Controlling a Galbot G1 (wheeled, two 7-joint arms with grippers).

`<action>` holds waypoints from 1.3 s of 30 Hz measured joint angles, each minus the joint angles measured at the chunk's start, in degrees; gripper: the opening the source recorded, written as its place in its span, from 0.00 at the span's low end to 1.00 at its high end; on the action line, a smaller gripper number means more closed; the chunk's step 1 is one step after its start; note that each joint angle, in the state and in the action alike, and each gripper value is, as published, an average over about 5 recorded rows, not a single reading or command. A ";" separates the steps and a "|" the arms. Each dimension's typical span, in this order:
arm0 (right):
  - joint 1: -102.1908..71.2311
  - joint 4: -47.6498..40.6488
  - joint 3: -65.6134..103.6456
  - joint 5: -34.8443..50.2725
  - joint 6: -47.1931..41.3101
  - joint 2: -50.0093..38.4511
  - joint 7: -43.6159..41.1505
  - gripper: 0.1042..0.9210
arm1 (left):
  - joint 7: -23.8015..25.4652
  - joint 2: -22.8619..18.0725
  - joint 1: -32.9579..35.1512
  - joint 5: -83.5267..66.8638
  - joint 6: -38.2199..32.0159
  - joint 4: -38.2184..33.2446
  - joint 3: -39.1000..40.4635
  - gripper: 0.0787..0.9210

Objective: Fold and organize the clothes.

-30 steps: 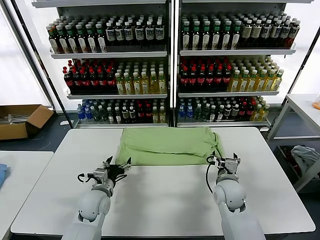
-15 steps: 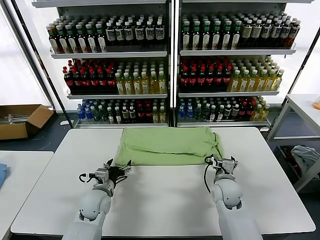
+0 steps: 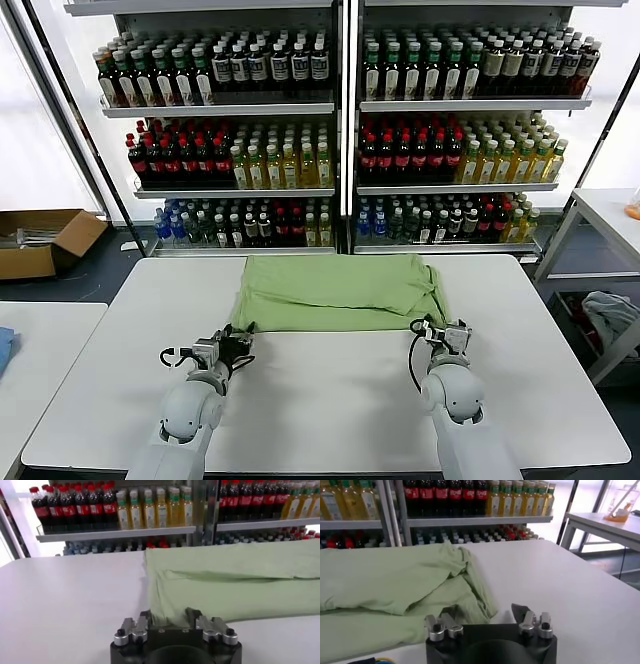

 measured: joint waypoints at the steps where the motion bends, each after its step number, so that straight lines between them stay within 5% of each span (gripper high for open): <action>1: -0.10 -0.04 -0.06 0.00 0.00 0.03 -0.09 0.45 | 0.01 0.05 0.00 0.07 0.05 -0.02 0.00 0.31; 9: -1.02 0.16 -0.08 0.43 0.03 0.27 -0.28 0.17 | 0.29 0.11 0.57 0.93 0.21 -0.56 0.33 0.05; 14: -2.13 1.52 0.03 0.58 0.02 -0.07 -0.03 0.04 | 0.38 0.12 1.17 1.45 0.01 -1.17 0.43 0.01; 26: -8.90 12.41 1.06 0.12 -0.59 -1.03 1.33 0.04 | -0.02 0.87 5.44 2.73 -0.42 -7.38 0.69 0.01; 39: -25.41 27.06 2.73 -2.17 -0.29 -1.87 3.30 0.04 | -1.65 1.19 20.75 3.94 -1.78 -23.56 -0.66 0.01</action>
